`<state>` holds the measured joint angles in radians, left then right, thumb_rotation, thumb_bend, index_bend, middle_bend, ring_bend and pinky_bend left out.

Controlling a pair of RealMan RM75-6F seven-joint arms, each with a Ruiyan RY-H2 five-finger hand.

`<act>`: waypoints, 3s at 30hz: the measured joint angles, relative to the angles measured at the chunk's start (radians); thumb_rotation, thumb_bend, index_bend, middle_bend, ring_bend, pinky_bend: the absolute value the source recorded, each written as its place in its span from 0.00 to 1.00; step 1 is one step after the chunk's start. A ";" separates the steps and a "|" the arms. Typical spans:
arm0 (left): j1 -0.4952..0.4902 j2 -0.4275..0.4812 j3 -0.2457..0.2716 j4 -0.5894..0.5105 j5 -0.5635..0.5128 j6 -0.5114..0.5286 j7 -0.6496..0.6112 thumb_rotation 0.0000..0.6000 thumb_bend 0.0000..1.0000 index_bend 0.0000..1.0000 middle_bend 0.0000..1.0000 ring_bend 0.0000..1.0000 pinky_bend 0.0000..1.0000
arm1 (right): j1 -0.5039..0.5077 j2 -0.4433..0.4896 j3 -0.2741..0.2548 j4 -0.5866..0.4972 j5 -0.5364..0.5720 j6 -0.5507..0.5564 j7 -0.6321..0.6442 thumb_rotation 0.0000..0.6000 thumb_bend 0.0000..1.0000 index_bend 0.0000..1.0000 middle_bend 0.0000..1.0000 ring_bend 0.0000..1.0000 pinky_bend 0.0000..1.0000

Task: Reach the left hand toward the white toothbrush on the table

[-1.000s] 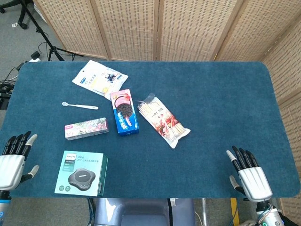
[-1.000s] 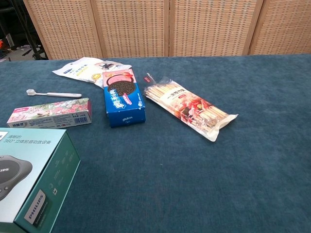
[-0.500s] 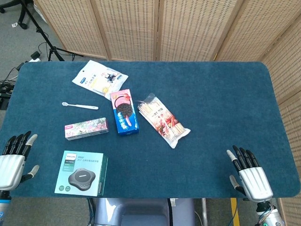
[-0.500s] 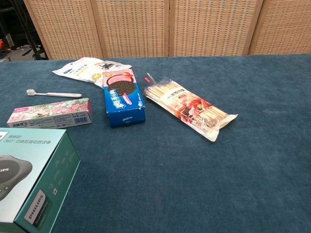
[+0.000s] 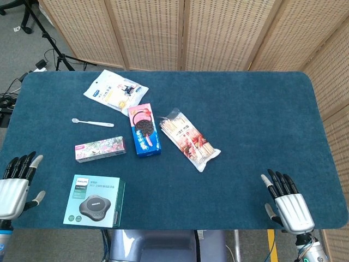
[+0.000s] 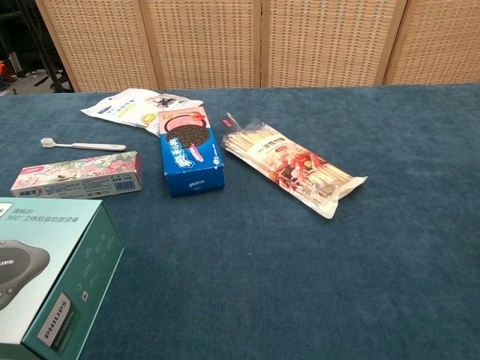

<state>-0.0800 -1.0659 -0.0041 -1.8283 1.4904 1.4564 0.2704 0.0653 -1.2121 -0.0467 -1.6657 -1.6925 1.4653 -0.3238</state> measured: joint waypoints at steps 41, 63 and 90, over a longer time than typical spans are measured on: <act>-0.576 0.231 -0.242 0.161 -0.763 -0.978 -0.201 1.00 1.00 0.00 0.65 0.72 0.57 | 0.022 -0.033 0.011 0.025 0.063 -0.069 -0.032 1.00 0.47 0.00 0.00 0.00 0.08; -0.833 0.039 -0.079 0.606 -0.893 -1.383 -0.403 1.00 1.00 0.00 0.65 0.72 0.63 | 0.038 -0.052 0.014 0.044 0.101 -0.100 -0.043 1.00 0.47 0.00 0.00 0.00 0.08; -0.892 -0.151 -0.047 0.888 -0.737 -1.529 -0.596 1.00 1.00 0.00 0.65 0.72 0.63 | 0.049 -0.065 0.014 0.065 0.121 -0.113 -0.042 1.00 0.47 0.00 0.00 0.00 0.08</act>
<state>-0.9722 -1.2171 -0.0508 -0.9401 0.7536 -0.0728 -0.3258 0.1148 -1.2771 -0.0327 -1.6009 -1.5718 1.3520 -0.3655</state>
